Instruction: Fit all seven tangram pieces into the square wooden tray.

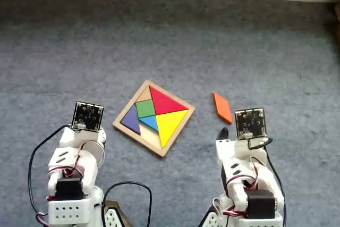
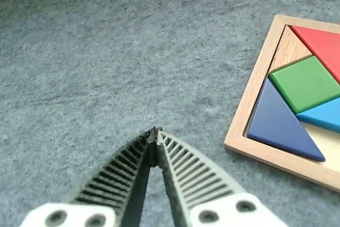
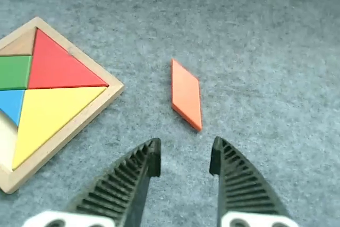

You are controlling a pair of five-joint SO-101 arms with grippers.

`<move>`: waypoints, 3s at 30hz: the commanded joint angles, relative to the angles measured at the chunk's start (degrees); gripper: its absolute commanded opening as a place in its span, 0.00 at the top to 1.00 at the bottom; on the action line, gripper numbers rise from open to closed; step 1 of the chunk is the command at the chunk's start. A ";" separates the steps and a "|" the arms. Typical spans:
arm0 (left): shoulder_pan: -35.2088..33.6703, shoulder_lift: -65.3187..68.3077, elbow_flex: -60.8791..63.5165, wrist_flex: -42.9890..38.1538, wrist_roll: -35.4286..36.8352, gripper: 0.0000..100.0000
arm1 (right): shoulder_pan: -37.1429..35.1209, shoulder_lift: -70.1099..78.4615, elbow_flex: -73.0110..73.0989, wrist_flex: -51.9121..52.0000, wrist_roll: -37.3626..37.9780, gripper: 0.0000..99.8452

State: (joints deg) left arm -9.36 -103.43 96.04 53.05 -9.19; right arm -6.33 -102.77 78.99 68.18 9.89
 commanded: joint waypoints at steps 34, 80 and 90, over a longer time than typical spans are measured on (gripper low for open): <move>-0.57 -0.31 1.10 0.44 -0.62 0.99 | -1.80 104.75 -53.41 -17.19 -6.68 0.69; -0.66 -0.13 1.10 0.44 -0.62 0.99 | -13.85 73.71 -36.88 -16.92 -6.15 0.98; -0.66 -0.13 1.10 0.44 -0.62 0.99 | -27.56 63.34 -30.90 -17.27 -6.59 0.98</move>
State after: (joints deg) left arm -9.36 -103.52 96.04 53.05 -9.19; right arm -30.77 -36.48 48.57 51.56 3.74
